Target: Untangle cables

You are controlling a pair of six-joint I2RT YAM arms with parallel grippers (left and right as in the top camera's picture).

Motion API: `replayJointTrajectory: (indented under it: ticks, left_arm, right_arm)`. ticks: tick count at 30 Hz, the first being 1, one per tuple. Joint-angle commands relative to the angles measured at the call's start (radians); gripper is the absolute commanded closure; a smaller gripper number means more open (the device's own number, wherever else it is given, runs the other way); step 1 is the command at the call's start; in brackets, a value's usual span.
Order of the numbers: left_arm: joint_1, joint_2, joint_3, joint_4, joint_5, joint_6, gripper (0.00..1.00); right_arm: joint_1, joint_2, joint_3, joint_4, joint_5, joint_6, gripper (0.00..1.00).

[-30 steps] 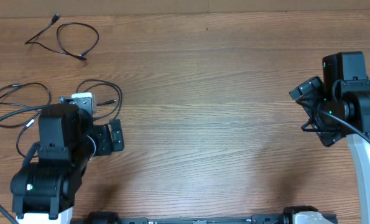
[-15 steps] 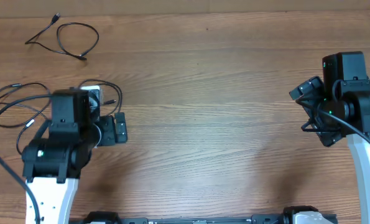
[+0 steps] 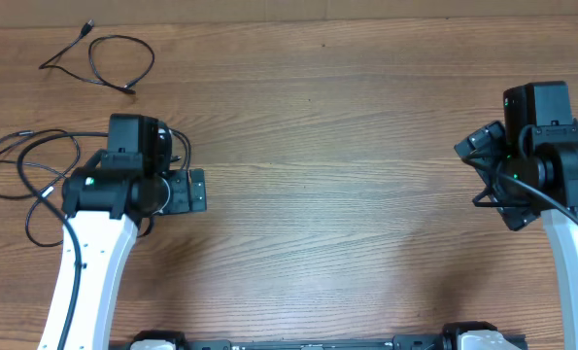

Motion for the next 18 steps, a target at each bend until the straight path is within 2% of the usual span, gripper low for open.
replayJointTrajectory:
  ticks: [1,11,18]
  left_arm:
    - [-0.002,0.051,-0.007,0.006,-0.002,-0.010,0.00]
    - [-0.002,0.190,-0.007,0.007,-0.003,-0.010,0.01]
    - [-0.002,0.269,-0.007,0.008,-0.003,-0.010,0.00]
  right_arm:
    - [-0.002,-0.020,0.000,0.004,0.074,-0.008,0.00]
    - [-0.002,-0.149,-0.037,0.062,-0.001,0.007,0.00]
    - [-0.002,-0.152,-0.037,0.062,-0.001,0.007,0.00]
